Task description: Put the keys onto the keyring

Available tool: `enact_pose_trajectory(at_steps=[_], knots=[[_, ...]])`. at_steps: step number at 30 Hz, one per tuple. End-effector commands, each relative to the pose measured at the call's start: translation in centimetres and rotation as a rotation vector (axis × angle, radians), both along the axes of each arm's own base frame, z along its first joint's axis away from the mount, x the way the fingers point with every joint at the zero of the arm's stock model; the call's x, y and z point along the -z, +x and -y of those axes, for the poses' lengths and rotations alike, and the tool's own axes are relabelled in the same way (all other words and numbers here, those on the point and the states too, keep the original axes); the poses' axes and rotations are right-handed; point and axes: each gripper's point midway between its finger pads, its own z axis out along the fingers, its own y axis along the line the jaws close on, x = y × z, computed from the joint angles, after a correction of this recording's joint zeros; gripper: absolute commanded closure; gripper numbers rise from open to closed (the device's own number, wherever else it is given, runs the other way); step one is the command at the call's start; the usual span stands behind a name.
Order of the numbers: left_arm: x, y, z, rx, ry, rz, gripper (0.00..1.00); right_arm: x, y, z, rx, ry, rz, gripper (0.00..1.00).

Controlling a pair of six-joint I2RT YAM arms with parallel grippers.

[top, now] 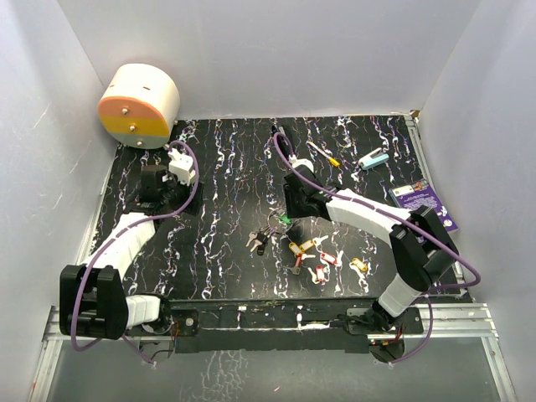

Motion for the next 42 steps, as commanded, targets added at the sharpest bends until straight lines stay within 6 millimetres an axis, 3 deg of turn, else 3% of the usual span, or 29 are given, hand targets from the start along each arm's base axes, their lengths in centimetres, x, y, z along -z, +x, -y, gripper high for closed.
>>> enact_pose_trajectory(at_steps=[1, 4, 10, 16, 23, 28, 32, 34, 37, 40, 42], knots=[[-0.7, 0.6, 0.4, 0.011, -0.022, 0.023, 0.23, -3.4, 2.5, -1.0, 0.028, 0.064, 0.125, 0.57], [-0.5, 0.6, 0.3, 0.008, -0.024, 0.016, 0.23, -2.7, 2.4, -2.9, -0.035, 0.117, 0.086, 0.62], [-0.2, 0.5, 0.1, 0.006, -0.012, 0.02, 0.23, -0.6, -0.5, -7.7, -0.167, 0.298, -0.045, 0.68], [0.3, 0.4, 0.1, 0.003, -0.009, 0.005, 0.23, 3.0, -2.5, -9.9, -0.202, 0.292, -0.133, 0.68], [0.2, 0.3, -0.1, 0.002, 0.0, 0.012, 0.23, 4.4, -7.0, -13.7, -0.329, 0.377, -0.258, 0.69], [0.1, 0.2, -0.2, 0.001, 0.007, 0.014, 0.23, 2.1, -10.4, -17.2, -0.483, 0.492, -0.298, 0.69], [0.1, 0.2, -0.3, -0.001, 0.012, 0.016, 0.23, -1.4, -10.4, -17.9, -0.526, 0.544, -0.21, 0.67], [0.1, 0.1, -0.3, -0.001, 0.01, 0.016, 0.23, -4.9, -9.8, -17.7, -0.545, 0.574, -0.105, 0.67], [0.2, 0.1, -0.2, 0.002, 0.005, 0.014, 0.23, -7.4, -8.5, -16.7, -0.518, 0.572, 0.02, 0.65], [0.2, 0.2, 0.0, 0.005, -0.001, 0.01, 0.23, -7.2, -6.4, -14.4, -0.41, 0.521, 0.07, 0.66], [-0.1, 0.0, 0.4, 0.033, -0.011, 0.007, 0.23, -5.9, -5.1, -12.8, -0.318, 0.467, 0.041, 0.68]])
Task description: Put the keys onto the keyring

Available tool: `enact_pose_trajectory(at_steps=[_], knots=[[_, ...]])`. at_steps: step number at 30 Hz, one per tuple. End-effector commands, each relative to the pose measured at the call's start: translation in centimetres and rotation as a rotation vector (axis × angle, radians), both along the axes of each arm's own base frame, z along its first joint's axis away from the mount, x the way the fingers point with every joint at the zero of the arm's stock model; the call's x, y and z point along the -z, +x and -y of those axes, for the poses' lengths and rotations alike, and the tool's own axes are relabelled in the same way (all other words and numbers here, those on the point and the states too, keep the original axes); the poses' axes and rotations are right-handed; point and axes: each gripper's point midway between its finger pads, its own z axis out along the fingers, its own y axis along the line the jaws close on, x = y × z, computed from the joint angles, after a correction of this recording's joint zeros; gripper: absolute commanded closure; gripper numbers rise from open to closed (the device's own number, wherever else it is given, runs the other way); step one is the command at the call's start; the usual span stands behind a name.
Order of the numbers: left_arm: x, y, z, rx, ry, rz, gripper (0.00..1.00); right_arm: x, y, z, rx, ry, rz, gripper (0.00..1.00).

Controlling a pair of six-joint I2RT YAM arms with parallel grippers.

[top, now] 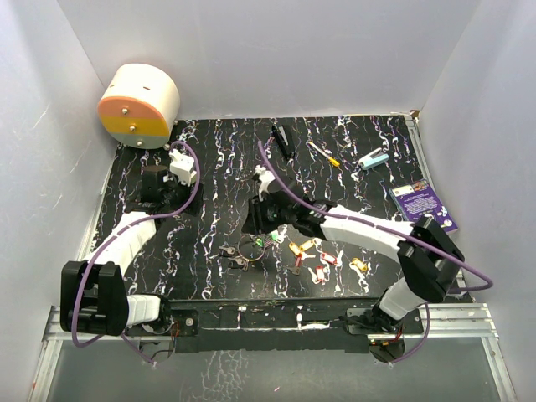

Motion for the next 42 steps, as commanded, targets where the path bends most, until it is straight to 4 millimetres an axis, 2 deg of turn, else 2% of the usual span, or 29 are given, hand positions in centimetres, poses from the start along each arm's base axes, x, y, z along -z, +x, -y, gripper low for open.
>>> enact_pose_trajectory(at_steps=[1, 4, 8, 11, 14, 17, 22, 24, 28, 29, 36, 42], knots=[[-0.9, -0.5, 0.8, 0.057, -0.025, 0.014, 0.23, 0.8, 4.1, 3.0, 0.187, -0.078, 0.034, 0.7], [-1.4, -0.9, 1.6, 0.102, -0.054, 0.029, 0.23, 3.6, 4.0, 3.8, 0.212, -0.17, -0.069, 0.72], [-2.0, -1.4, 2.6, 0.166, -0.079, 0.04, 0.23, 6.0, 2.9, 3.7, 0.212, -0.215, -0.185, 0.73], [-3.0, -2.8, 5.4, 0.331, -0.102, 0.022, 0.23, 6.4, 2.8, 4.2, 0.252, -0.218, -0.2, 0.72], [-3.8, -3.6, 8.4, 0.466, -0.027, 0.022, 0.23, 6.1, 3.0, 5.1, 0.296, -0.224, -0.19, 0.71], [-3.9, -3.8, 10.0, 0.521, 0.026, 0.006, 0.23, 6.3, 2.6, 5.1, 0.284, -0.207, -0.215, 0.71], [-4.3, -2.8, 10.3, 0.493, 0.031, -0.039, 0.23, 8.4, 1.1, 4.5, 0.23, -0.225, -0.31, 0.71], [-4.8, -2.5, 10.3, 0.501, 0.041, -0.045, 0.23, 8.5, 1.1, 4.5, 0.233, -0.217, -0.315, 0.7], [-6.2, -1.8, 9.9, 0.492, 0.079, -0.024, 0.23, 10.3, 1.3, 4.3, 0.242, -0.238, -0.336, 0.68], [-6.0, -1.5, 9.8, 0.487, 0.088, -0.034, 0.23, 10.6, 1.5, 4.2, 0.244, -0.238, -0.339, 0.67], [-6.8, -0.9, 9.4, 0.45, 0.102, -0.023, 0.22, 11.8, 3.3, 3.8, 0.303, -0.216, -0.332, 0.66], [-7.0, -0.1, 9.0, 0.405, 0.117, 0.001, 0.21, 11.0, 6.9, 3.8, 0.396, -0.151, -0.261, 0.67]])
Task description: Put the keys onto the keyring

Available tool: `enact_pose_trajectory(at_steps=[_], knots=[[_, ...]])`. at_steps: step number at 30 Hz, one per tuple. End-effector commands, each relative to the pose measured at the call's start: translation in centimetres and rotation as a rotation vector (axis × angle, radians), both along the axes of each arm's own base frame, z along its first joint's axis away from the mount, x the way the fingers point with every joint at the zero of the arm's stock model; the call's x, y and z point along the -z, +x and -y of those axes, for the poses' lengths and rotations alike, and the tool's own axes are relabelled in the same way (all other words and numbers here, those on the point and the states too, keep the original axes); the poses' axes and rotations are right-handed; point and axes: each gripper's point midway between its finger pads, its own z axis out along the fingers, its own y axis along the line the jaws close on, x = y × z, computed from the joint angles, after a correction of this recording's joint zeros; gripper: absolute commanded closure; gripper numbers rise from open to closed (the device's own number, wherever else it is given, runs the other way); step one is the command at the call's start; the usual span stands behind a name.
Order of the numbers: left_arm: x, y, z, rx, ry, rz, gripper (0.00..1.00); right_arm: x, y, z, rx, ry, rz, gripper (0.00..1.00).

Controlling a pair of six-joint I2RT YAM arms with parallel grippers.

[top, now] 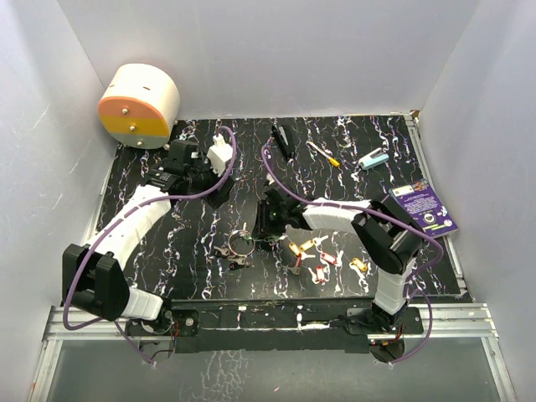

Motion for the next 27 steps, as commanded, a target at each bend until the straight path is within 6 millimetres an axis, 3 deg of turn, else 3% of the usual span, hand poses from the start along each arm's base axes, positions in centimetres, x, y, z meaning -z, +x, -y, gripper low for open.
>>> enact_pose_trajectory(at_steps=[1, 5, 8, 12, 17, 22, 27], knots=[[-0.9, 0.8, -0.5, -0.04, 0.01, 0.033, 0.21, 1.0, 4.1, 1.2, 0.134, -0.034, 0.085, 0.67], [1.0, 1.5, -0.3, -0.062, 0.001, 0.013, 0.2, -1.2, 7.2, 0.9, 0.218, 0.037, 0.163, 0.69], [2.9, 1.8, 0.6, -0.072, -0.037, -0.042, 0.22, -3.5, 8.2, 1.4, 0.245, 0.061, 0.202, 0.7], [5.5, 1.5, 2.8, -0.061, -0.089, -0.119, 0.28, -6.2, 8.4, 5.2, 0.322, 0.029, 0.273, 0.7], [8.9, -1.4, 6.4, 0.02, -0.054, -0.184, 0.32, -9.3, 7.5, 11.2, 0.42, -0.03, 0.347, 0.7], [9.6, -2.5, 7.8, 0.049, -0.041, -0.182, 0.34, -11.4, 6.4, 15.9, 0.49, -0.117, 0.407, 0.7], [10.3, -3.9, 8.9, 0.086, -0.028, -0.177, 0.34, -11.9, 5.2, 18.0, 0.506, -0.165, 0.425, 0.7]])
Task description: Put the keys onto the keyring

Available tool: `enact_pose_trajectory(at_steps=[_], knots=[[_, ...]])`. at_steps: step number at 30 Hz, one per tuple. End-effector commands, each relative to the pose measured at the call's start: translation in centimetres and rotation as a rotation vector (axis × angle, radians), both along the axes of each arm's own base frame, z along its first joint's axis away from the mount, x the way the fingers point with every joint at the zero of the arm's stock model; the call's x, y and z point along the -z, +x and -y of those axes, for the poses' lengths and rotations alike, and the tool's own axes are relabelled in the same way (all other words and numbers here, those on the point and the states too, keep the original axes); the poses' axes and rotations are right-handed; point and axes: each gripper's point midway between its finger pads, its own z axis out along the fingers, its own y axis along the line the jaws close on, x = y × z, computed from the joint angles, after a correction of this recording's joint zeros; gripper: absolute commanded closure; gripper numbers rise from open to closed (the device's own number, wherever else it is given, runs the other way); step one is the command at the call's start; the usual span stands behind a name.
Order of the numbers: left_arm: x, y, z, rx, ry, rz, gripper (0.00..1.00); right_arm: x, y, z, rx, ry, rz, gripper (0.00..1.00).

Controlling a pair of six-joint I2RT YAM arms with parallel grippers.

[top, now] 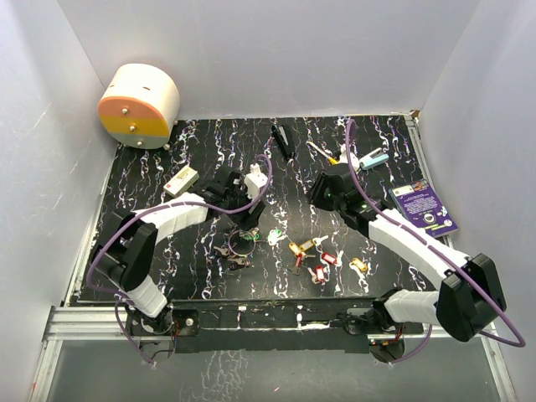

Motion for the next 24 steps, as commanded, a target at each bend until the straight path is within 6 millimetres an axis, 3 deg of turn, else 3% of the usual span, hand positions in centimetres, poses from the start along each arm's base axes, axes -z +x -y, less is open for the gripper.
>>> enact_pose_trajectory(at_steps=[1, 14, 24], knots=[[-0.1, -0.6, 0.9, 0.012, -0.009, 0.037, 0.34, 0.8, -1.1, 2.6, 0.037, -0.091, -0.004, 0.7], [2.5, -1.0, 0.4, 0.035, 0.07, 0.04, 0.36, 2.1, -2.8, 4.8, 0.06, -0.128, -0.035, 0.7], [3.1, 0.1, -1.2, 0.016, 0.147, 0.121, 0.49, 3.0, -3.4, 5.3, 0.062, -0.139, -0.048, 0.71]])
